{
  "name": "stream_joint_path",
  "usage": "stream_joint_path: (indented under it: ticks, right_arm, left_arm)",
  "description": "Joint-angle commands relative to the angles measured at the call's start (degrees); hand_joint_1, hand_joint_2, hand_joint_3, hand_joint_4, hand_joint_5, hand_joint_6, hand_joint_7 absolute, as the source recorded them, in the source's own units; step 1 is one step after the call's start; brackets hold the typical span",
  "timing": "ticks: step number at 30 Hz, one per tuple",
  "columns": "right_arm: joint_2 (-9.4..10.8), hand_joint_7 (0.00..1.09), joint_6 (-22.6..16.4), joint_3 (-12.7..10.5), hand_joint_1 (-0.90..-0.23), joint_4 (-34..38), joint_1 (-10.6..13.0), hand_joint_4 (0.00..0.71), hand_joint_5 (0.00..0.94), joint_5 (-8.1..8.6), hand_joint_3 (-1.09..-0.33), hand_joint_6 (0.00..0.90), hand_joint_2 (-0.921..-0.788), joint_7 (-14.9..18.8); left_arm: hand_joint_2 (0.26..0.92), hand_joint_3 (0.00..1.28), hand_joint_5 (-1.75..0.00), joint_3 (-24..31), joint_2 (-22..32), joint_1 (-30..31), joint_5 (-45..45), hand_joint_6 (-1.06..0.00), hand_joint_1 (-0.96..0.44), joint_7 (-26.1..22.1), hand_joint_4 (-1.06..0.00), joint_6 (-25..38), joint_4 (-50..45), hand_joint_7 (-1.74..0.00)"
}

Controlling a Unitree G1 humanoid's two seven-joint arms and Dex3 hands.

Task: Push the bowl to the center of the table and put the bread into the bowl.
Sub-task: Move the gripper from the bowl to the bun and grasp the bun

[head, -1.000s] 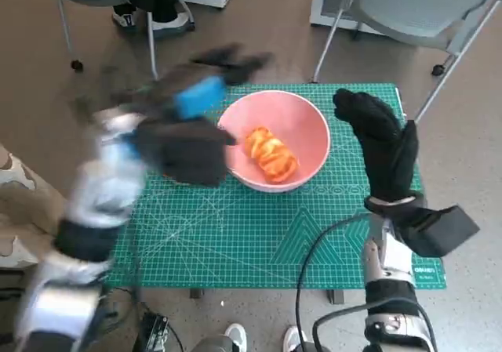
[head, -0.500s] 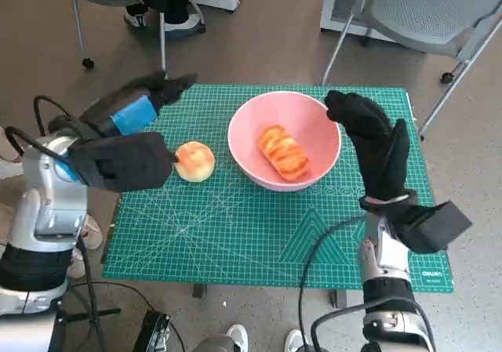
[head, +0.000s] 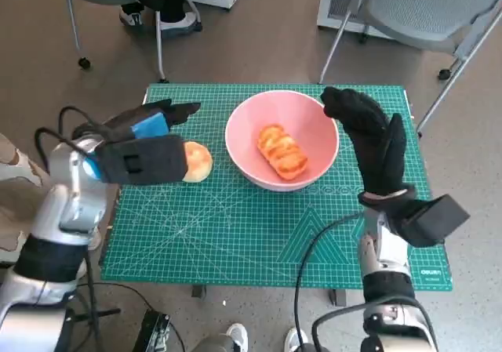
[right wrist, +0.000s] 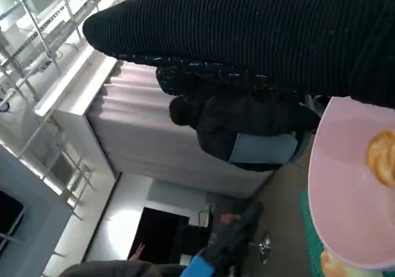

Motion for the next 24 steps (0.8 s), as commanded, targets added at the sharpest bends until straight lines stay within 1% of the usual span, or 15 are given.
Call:
stream_joint_path:
  ticks: [1, 14, 20, 24]
  right_arm:
    - [-0.3, 0.48, 0.2, 0.0, -0.632, 0.5, 0.8, 0.225, 0.002, -0.29, -0.821, 0.078, -0.921, 0.6]
    - [-0.8, 0.48, 0.1, -0.4, -0.633, -0.2, 1.7, 0.226, 0.002, 0.14, -0.820, 0.073, -0.921, 1.0]
    - [-0.9, 0.48, 0.6, -0.7, -0.633, -0.3, 1.9, 0.226, 0.002, 0.48, -0.822, 0.070, -0.921, 1.1]
    - [-0.8, 0.47, 0.8, -0.9, -0.633, -0.7, 2.1, 0.226, 0.002, 0.51, -0.822, 0.070, -0.921, 0.9]
  left_arm:
    - [0.690, 0.00, 0.00, -2.8, -2.1, -4.0, 1.9, -0.13, -0.44, 1.8, 0.00, -1.1, 6.4, 0.00]
    - [0.688, 0.00, 0.00, -11.0, -9.6, -14.4, 7.7, -0.12, -0.45, 7.0, 0.00, -1.9, 30.6, 0.00]
    - [0.689, 0.00, 0.00, -13.6, -12.2, -18.0, 9.2, -0.12, -0.46, 8.8, 0.00, -2.9, 39.1, 0.00]
    - [0.689, 0.00, 0.00, -14.7, -13.7, -19.6, 9.4, -0.12, -0.47, 9.2, 0.00, -3.3, 43.0, 0.00]
